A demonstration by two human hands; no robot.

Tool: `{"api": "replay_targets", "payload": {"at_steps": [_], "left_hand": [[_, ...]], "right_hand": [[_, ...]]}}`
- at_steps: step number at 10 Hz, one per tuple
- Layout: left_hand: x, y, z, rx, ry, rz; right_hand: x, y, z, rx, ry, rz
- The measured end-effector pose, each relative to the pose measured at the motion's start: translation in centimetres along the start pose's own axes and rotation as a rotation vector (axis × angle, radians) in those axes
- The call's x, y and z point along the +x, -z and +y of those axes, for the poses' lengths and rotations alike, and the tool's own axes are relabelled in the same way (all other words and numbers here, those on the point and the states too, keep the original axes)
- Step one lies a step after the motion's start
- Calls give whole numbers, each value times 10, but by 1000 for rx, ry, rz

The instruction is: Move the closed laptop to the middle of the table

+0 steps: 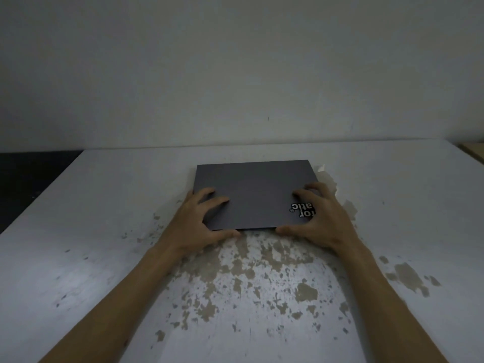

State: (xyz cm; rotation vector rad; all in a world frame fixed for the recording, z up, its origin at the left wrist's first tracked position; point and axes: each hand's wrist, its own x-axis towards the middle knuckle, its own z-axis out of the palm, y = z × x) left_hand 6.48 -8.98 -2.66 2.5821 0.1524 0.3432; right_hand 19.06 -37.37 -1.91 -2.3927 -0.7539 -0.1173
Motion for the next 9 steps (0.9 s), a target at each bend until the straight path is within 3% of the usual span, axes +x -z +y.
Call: {"api": "replay_targets", "payload": {"at_steps": [7, 8, 9], "left_hand": [[10, 6, -2, 13, 7, 15], [0, 14, -6, 59, 18, 90], [-5, 26, -4, 87, 15, 297]], "right_hand": [[29, -3, 5, -25, -3, -34], [28, 2, 1, -53, -12, -61], [27, 13, -9, -116, -72, -72]]}}
